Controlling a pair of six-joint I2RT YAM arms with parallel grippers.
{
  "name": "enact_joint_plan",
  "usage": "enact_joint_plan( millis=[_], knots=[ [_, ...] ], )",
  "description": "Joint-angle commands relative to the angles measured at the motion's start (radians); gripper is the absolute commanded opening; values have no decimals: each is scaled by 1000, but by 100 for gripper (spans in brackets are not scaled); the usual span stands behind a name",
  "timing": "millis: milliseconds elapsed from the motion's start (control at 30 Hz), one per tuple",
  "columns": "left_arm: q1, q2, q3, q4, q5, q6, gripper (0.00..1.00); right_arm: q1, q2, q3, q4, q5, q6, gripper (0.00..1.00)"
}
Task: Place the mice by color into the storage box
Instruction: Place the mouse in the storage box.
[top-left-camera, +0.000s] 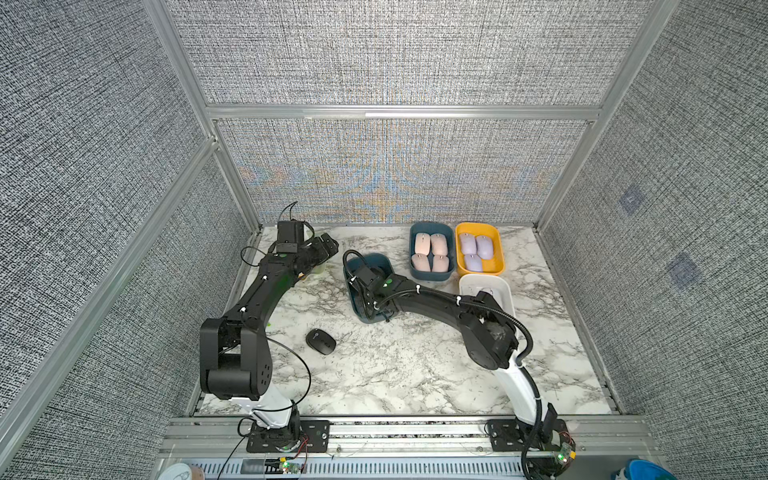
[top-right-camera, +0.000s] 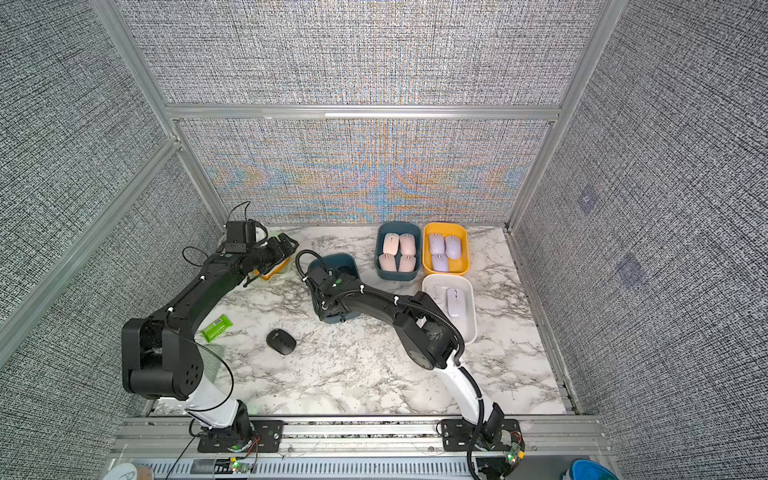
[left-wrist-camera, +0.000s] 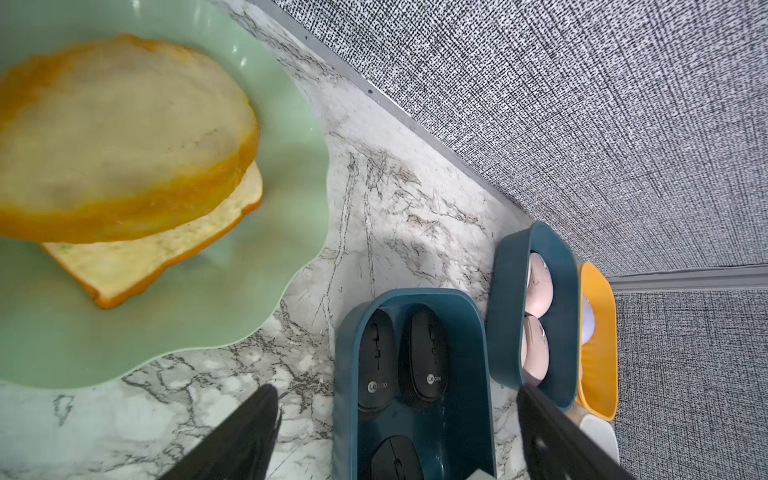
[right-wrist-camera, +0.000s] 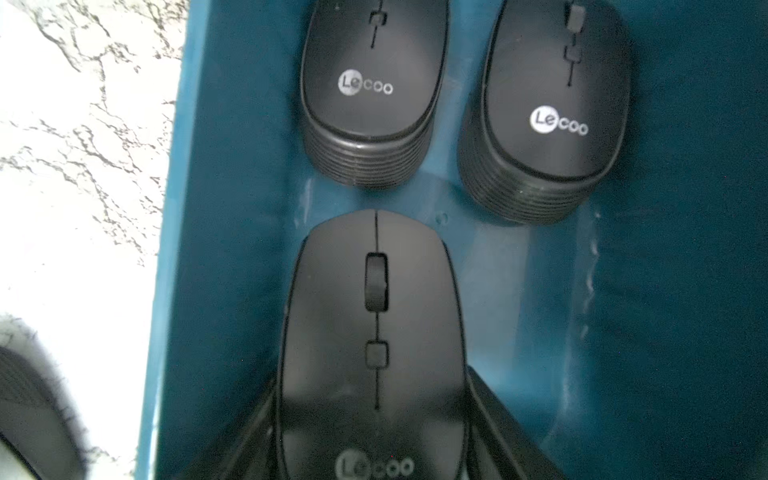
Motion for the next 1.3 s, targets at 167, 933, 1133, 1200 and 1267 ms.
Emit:
enact_joint_plan(
  millis=[167, 933, 1133, 1200, 1267],
  knots=[
    [2, 0, 10, -15, 10, 12, 91, -10, -6, -12, 18, -115, 40, 68],
    [29, -26, 6, -16, -16, 0, 91, -8, -233, -155, 87, -99, 39, 66],
    [97, -51, 0, -14, -34, -9, 91, 147, -267, -177, 95, 35, -9, 67],
    [126, -54, -1, -15, -35, -14, 91, 208, -246, -163, 114, 55, -49, 68],
    [149, -57, -2, -15, -33, -16, 91, 258, -205, -125, 118, 63, -88, 71]
  ],
)
